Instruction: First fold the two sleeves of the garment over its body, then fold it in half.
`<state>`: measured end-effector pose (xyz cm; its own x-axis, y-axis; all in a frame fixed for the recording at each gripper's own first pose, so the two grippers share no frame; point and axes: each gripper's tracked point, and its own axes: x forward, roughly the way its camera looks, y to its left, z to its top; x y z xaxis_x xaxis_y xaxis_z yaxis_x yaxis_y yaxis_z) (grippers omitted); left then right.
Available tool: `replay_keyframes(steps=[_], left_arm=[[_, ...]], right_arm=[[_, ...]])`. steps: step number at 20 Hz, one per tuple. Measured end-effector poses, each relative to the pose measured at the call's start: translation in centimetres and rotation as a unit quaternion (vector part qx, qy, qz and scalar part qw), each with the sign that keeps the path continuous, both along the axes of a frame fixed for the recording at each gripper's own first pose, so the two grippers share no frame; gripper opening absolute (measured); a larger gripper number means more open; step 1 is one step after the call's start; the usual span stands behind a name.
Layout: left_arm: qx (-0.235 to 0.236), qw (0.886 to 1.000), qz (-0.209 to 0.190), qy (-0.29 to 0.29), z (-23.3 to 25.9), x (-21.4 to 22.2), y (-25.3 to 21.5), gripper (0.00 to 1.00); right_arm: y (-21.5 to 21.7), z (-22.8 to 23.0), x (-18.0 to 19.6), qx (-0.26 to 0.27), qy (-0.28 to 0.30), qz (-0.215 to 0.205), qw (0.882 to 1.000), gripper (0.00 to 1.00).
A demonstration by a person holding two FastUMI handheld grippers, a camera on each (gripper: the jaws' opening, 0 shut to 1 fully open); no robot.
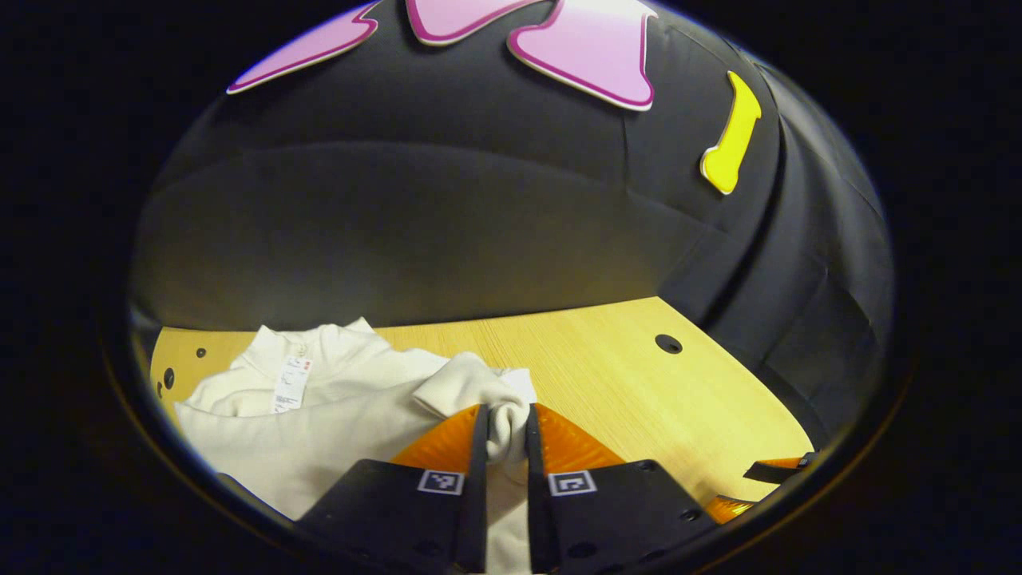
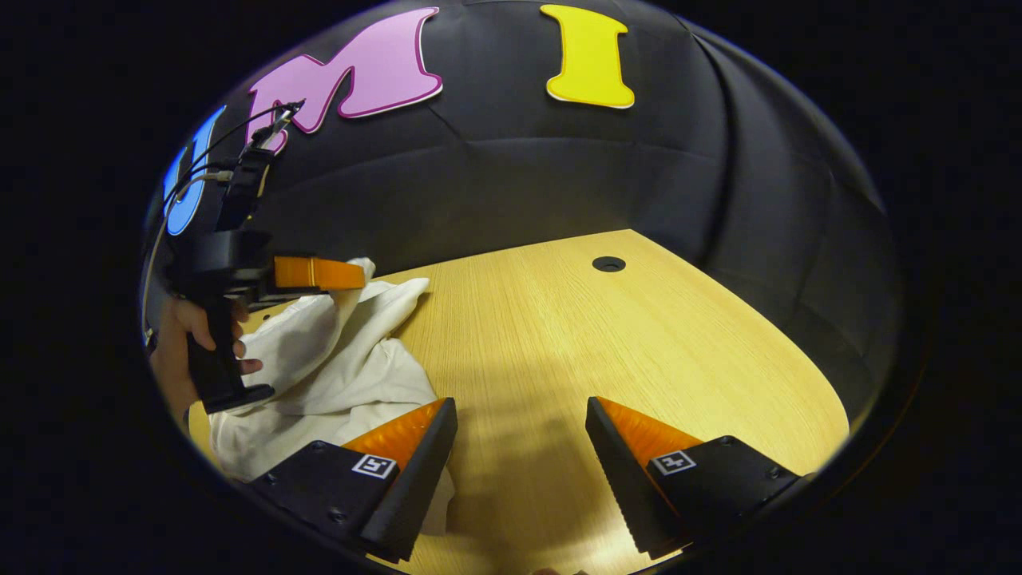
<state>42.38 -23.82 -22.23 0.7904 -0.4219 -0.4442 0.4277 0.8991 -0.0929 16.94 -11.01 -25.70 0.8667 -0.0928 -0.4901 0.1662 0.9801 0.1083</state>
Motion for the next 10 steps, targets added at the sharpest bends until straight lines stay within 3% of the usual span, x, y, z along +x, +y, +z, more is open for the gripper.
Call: replay_keyframes(steps=[4, 5, 6, 10], left_arm=[[-0.025, 0.998, 0.060, 0.018, -0.2, -0.6, 4.7, 0.99], [-0.032, 0.996, 0.079, 0.019, -0.1, -0.8, 6.5, 0.92], [-0.034, 0.995, 0.094, 0.022, 0.0, -1.6, 8.4, 0.97], [-0.004, 0.989, 0.146, 0.022, -0.2, -6.3, 17.6, 0.98]], right_arm=[[1.1, -1.1, 0.0, 0.025, 0.017, 0.007, 1.000, 0.99], [1.8, -1.6, -0.2, 0.030, 0.024, 0.013, 0.999, 0.99], [2.3, -1.8, -0.3, 0.030, 0.030, 0.019, 0.999, 0.99], [5.3, -2.2, -1.0, 0.031, 0.038, 0.057, 0.997, 0.99]])
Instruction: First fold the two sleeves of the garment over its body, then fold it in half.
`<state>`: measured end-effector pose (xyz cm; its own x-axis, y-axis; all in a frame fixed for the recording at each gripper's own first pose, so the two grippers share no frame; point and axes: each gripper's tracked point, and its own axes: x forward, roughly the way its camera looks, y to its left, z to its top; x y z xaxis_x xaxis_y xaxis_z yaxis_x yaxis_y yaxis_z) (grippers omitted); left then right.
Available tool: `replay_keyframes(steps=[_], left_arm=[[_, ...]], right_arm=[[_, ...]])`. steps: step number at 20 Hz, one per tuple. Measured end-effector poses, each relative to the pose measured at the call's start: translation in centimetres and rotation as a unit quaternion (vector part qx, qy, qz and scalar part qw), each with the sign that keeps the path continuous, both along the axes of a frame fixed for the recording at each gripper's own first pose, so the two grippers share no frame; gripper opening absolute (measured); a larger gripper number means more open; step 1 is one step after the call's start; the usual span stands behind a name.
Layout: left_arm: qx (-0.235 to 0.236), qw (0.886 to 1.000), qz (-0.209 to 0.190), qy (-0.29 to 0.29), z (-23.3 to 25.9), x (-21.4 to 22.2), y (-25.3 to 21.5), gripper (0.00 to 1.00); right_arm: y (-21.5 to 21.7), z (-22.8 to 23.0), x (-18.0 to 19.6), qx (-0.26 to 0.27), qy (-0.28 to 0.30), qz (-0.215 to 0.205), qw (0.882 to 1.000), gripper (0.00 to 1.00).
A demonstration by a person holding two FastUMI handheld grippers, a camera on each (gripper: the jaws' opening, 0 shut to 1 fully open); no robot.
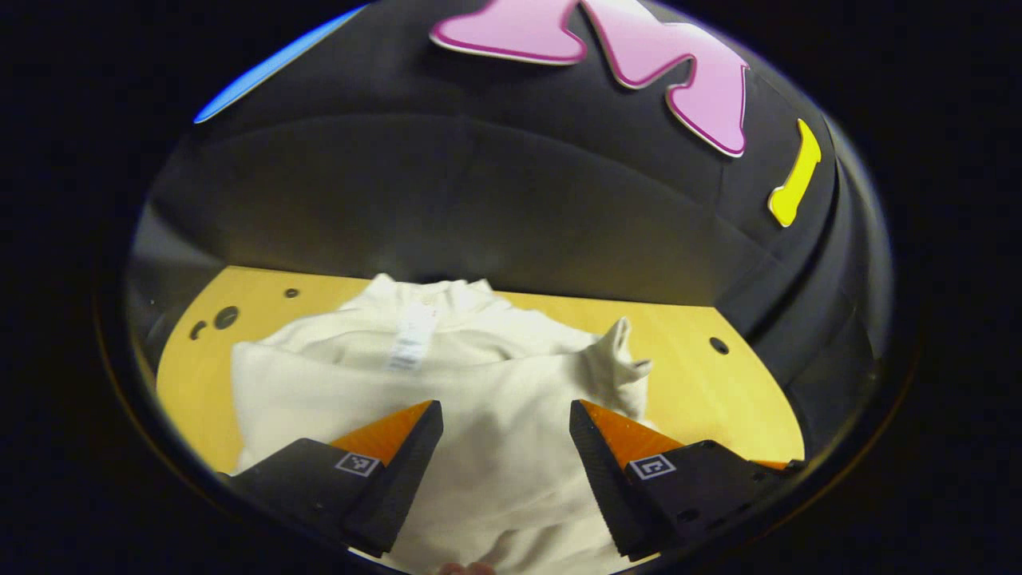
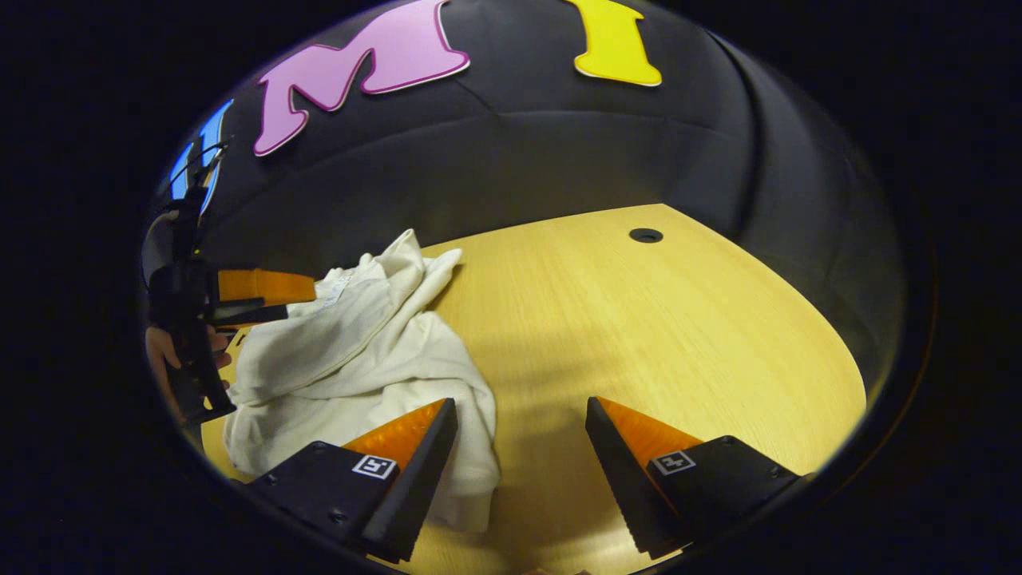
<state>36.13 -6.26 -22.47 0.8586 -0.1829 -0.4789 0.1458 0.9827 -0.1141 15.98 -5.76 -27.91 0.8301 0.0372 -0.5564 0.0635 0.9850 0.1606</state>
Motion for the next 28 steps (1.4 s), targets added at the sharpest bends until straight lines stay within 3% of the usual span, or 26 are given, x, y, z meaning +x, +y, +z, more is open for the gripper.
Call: replay_keyframes(steps=[3, 5, 7, 10, 12, 18, 22, 25, 27, 28], left_arm=[[0.014, 0.999, 0.045, 0.021, -1.3, -5.2, 6.5, 0.98], [-0.004, 0.996, 0.072, 0.043, -3.1, -8.5, 9.4, 0.97], [-0.031, 0.992, 0.096, 0.078, -5.4, -11.5, 10.9, 0.98], [-0.020, 0.987, 0.134, 0.088, -7.4, -14.8, 13.8, 0.98], [-0.021, 0.985, 0.139, 0.098, -8.4, -16.9, 14.4, 0.97], [0.006, 0.984, 0.166, 0.066, -7.8, -18.2, 15.8, 0.95], [0.034, 0.976, 0.192, 0.091, -10.4, -19.5, 17.6, 0.97], [0.041, 0.979, 0.184, 0.075, -11.2, -19.6, 17.1, 1.00], [0.051, 0.982, 0.166, 0.071, -11.0, -19.1, 16.2, 0.98], [0.052, 0.985, 0.152, 0.069, -11.1, -18.5, 15.6, 0.89]], right_arm=[[2.3, -1.0, -1.0, -0.005, 0.016, 0.032, 0.999, 0.99], [3.7, -2.7, -2.0, -0.013, 0.041, 0.049, 0.998, 0.99], [4.3, -2.3, -1.8, -0.028, 0.031, 0.051, 0.998, 1.00], [5.2, -2.6, -2.0, -0.027, 0.035, 0.047, 0.998, 0.99], [5.4, -2.8, -2.1, -0.039, 0.034, 0.048, 0.998, 0.99], [5.7, -3.0, -2.4, -0.065, 0.028, 0.058, 0.996, 1.00], [5.7, -3.1, -2.3, -0.066, 0.026, 0.054, 0.996, 0.99], [6.0, -3.1, -2.2, -0.065, 0.025, 0.058, 0.996, 0.99], [6.9, -3.1, -2.0, -0.060, 0.024, 0.079, 0.995, 0.91], [7.6, -3.3, -2.0, -0.055, 0.023, 0.086, 0.995, 0.64]])
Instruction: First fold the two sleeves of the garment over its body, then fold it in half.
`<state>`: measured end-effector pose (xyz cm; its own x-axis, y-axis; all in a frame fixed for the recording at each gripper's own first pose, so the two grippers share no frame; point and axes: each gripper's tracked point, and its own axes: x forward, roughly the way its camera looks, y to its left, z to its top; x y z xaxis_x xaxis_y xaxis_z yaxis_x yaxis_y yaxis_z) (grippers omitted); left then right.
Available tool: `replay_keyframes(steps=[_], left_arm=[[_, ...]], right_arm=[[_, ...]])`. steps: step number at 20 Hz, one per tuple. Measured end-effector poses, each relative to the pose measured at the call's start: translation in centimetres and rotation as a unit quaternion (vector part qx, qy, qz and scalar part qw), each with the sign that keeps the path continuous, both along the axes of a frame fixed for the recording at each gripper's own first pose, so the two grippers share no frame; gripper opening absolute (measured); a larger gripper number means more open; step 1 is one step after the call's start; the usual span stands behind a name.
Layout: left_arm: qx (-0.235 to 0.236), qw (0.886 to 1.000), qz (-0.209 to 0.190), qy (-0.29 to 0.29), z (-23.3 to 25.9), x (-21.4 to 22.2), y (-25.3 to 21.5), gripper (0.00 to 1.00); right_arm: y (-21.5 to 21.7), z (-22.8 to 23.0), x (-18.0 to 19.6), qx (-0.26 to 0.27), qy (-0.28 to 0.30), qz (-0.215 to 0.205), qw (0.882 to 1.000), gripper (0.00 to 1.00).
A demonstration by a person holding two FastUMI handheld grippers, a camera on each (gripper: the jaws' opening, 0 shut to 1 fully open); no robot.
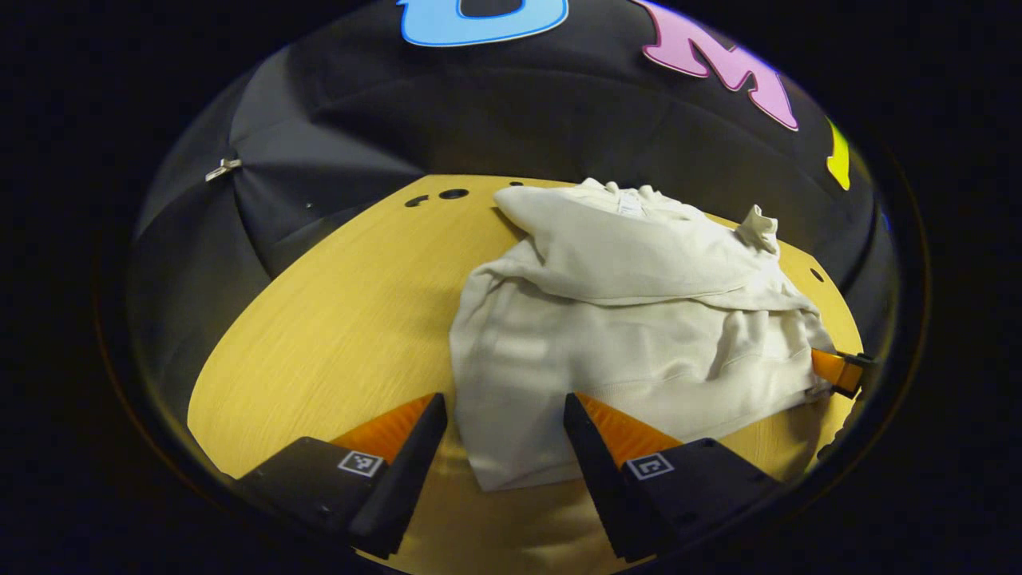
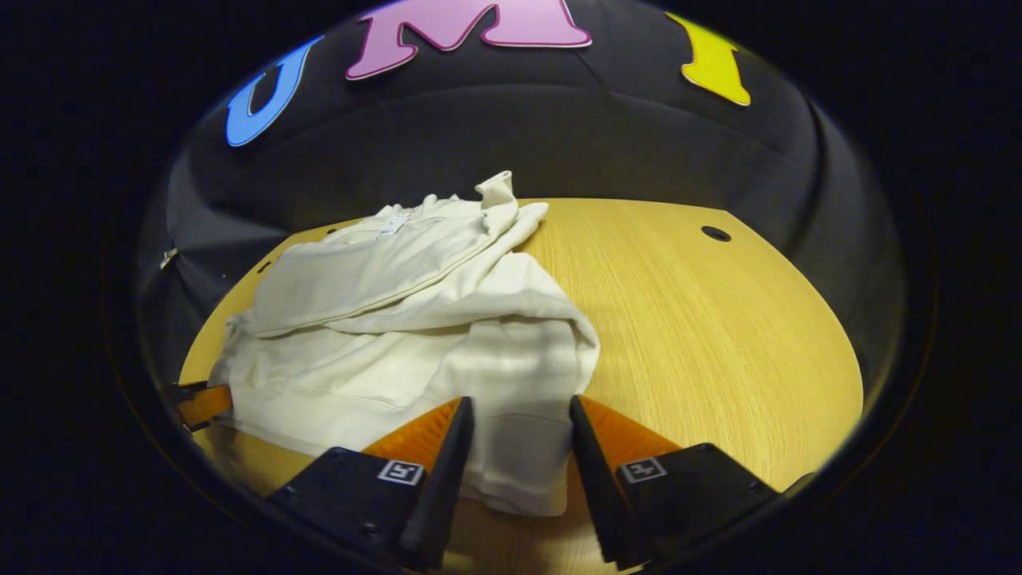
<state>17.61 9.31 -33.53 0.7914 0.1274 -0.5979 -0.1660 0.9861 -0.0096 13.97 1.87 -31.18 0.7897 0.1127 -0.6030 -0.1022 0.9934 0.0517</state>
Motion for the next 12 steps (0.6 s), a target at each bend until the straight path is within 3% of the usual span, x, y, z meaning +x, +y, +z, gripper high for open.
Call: replay_keyframes(steps=[2, 3, 4, 5, 8, 12], left_arm=[[-0.006, 1.000, -0.020, -0.005, 0.1, 1.0, -1.5, 0.63], [-0.012, 1.000, -0.020, -0.009, 0.3, 1.3, -2.1, 0.50], [-0.014, 1.000, -0.021, -0.009, 0.3, 1.7, -2.3, 0.36], [-0.016, 0.999, -0.028, -0.013, 0.4, 2.0, -2.9, 0.23], [-0.039, 0.998, -0.015, -0.043, 1.0, 2.8, -3.5, 0.08], [-0.046, 0.995, -0.012, -0.086, 1.5, 3.4, -3.6, 0.06]], right_arm=[[0.9, 0.0, 0.1, 0.004, -0.004, 0.008, 1.000, 0.45], [1.3, 0.1, 0.2, 0.011, -0.008, 0.015, 1.000, 0.27], [1.9, 0.0, 0.3, 0.019, -0.008, 0.025, 0.999, 0.27], [2.2, 0.0, 0.3, 0.029, -0.008, 0.035, 0.999, 0.19], [2.5, 0.2, 0.5, 0.059, 0.006, 0.044, 0.997, 0.09], [2.7, 1.1, 1.2, 0.058, -0.006, 0.043, 0.997, 0.06]])
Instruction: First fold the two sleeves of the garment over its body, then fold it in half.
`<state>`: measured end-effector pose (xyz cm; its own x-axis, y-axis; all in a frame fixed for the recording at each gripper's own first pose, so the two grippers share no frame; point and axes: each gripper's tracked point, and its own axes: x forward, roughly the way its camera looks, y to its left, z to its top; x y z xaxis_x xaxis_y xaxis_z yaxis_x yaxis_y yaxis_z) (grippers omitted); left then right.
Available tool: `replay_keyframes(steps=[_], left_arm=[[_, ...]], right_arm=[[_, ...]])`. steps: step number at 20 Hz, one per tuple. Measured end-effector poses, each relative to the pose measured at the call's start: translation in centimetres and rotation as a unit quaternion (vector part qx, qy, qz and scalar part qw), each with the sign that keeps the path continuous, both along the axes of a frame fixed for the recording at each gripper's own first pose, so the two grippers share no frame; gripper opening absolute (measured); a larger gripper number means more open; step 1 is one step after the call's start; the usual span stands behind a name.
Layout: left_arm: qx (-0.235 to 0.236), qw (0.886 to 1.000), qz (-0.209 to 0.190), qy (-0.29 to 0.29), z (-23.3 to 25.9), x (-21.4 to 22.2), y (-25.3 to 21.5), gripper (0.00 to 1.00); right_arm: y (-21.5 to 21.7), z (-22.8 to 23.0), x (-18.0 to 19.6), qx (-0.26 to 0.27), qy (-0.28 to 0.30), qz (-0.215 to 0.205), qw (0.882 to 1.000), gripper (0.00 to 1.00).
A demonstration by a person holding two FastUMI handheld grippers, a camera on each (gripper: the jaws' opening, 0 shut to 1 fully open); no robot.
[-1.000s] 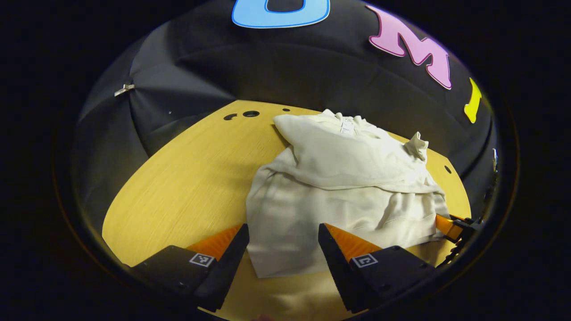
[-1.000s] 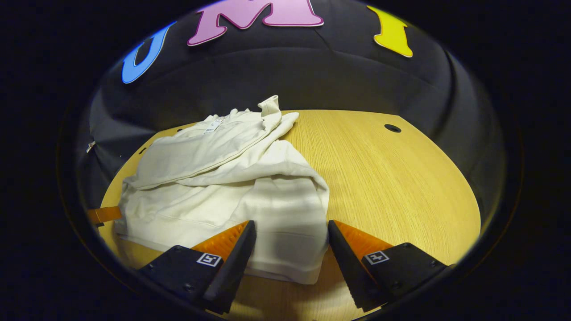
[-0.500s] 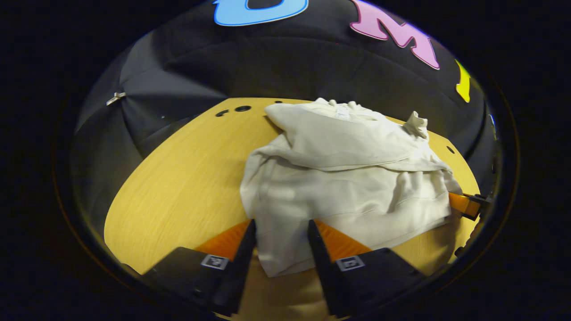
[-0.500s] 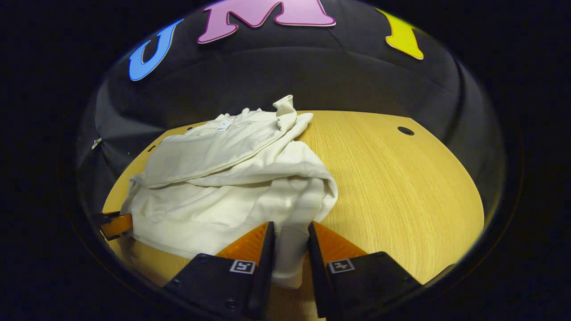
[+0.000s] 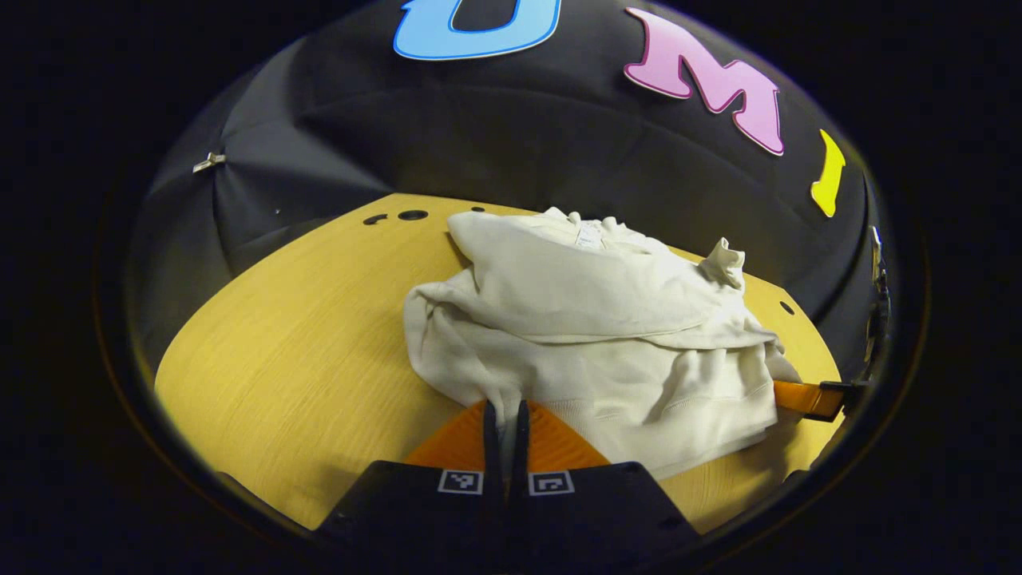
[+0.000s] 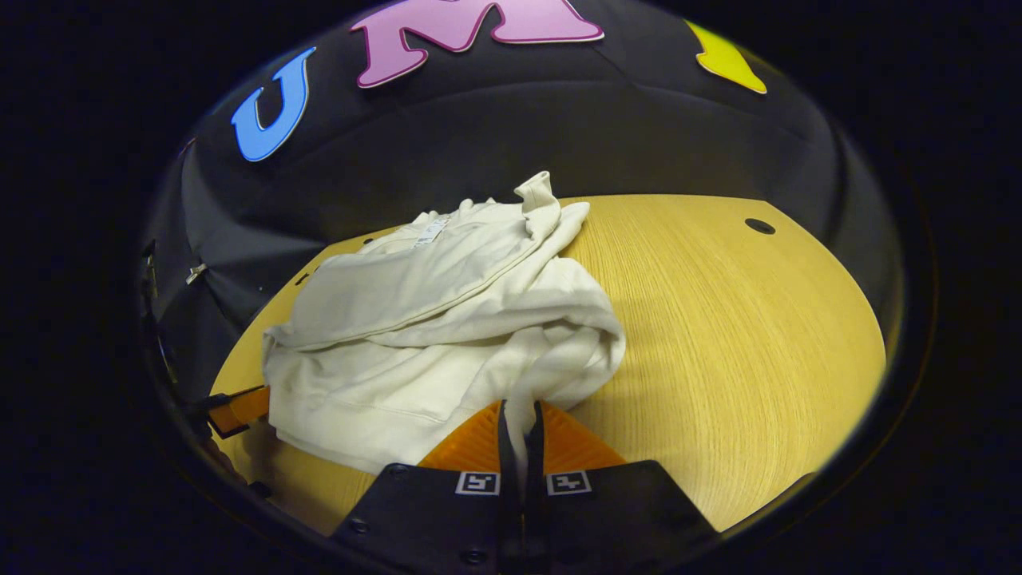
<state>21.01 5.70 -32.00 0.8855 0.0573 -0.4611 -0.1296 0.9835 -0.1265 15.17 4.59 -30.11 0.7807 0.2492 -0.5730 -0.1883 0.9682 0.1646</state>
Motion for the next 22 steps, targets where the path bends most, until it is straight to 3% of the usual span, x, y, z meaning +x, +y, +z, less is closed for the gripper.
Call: replay_keyframes(steps=[3, 4, 5, 8, 9, 11, 13, 14, 15, 22], left_arm=[[-0.008, 0.999, 0.012, -0.047, 2.6, 1.4, 0.7, 0.06], [-0.006, 0.998, 0.010, -0.060, 3.3, 1.9, 0.9, 0.02], [-0.003, 0.997, 0.008, -0.070, 4.2, 2.5, 1.0, 0.06], [-0.005, 0.995, 0.002, -0.102, 6.8, 4.9, 0.7, 0.06], [-0.004, 0.993, 0.008, -0.119, 7.9, 5.8, 1.0, 0.11], [-0.012, 0.990, 0.010, -0.143, 9.7, 7.9, 1.0, 0.06], [-0.016, 0.988, 0.009, -0.156, 11.0, 9.9, 1.1, 0.06], [-0.015, 0.986, 0.008, -0.164, 11.7, 10.9, 1.2, 0.06], [-0.010, 0.985, 0.007, -0.172, 12.3, 11.9, 1.4, 0.06], [-0.008, 0.985, 0.010, -0.174, 14.5, 18.3, 2.4, 0.06]], right_arm=[[1.4, 1.1, 1.2, 0.013, -0.003, 0.015, 1.000, 0.06], [1.7, 1.8, 2.1, 0.015, -0.013, 0.016, 1.000, 0.06], [2.1, 2.6, 2.9, 0.018, -0.022, 0.017, 0.999, 0.06], [3.4, 5.0, 5.5, 0.027, -0.055, 0.018, 0.998, 0.06], [3.8, 5.7, 6.4, 0.029, -0.066, 0.021, 0.997, 0.06], [4.2, 7.1, 8.2, 0.035, -0.087, 0.019, 0.995, 0.06], [4.2, 9.0, 10.4, 0.042, -0.112, 0.011, 0.993, 0.06], [4.2, 9.6, 11.4, 0.044, -0.119, 0.008, 0.992, 0.00], [4.2, 10.2, 12.4, 0.047, -0.126, 0.005, 0.991, 0.06], [4.6, 11.4, 18.8, 0.024, -0.157, -0.006, 0.987, 0.06]])
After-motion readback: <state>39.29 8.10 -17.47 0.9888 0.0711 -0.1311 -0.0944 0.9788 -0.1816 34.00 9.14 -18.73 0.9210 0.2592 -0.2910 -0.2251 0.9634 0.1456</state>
